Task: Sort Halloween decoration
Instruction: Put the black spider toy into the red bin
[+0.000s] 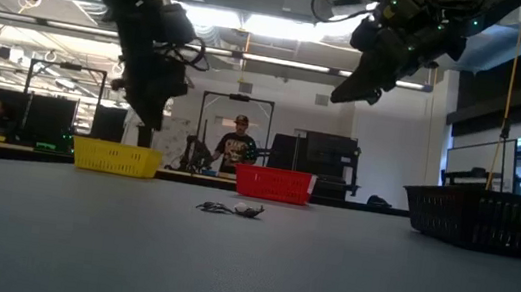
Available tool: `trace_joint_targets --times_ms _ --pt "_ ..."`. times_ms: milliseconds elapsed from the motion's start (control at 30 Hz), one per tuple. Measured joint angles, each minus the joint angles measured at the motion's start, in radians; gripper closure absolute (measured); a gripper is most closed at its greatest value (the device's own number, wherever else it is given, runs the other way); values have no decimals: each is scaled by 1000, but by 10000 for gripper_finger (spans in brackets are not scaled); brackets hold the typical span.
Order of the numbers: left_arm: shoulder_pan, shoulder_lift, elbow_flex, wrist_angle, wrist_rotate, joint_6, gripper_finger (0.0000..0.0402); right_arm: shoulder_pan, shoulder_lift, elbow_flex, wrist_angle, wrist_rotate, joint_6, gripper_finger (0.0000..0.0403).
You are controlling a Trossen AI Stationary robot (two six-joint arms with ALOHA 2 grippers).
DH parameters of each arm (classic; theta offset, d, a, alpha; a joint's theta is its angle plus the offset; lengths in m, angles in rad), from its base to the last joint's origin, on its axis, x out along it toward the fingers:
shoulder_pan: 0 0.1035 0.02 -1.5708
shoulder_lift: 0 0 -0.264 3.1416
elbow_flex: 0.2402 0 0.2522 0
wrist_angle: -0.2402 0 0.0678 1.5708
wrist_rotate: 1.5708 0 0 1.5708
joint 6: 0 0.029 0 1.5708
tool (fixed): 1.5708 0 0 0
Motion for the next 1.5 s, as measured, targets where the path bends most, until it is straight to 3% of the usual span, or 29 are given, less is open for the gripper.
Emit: trace_joint_targets --times_ms 100,233,533,933,1167,1500 --pt "-47 0 0 7 102 2 293 25 0 0 -10 -3 -1 308" --pt "-153 0 0 15 154 -22 294 65 0 0 -24 2 -1 308" --pt "-463 0 0 63 149 -80 294 119 0 0 -54 42 -9 308" --pt "-834 0 0 153 33 -244 294 185 0 0 -84 41 -9 308" --pt "-949 4 0 203 30 -262 294 225 0 0 -84 41 -9 308" --pt "-1013 61 0 300 62 -367 294 275 0 0 -82 41 -9 308"
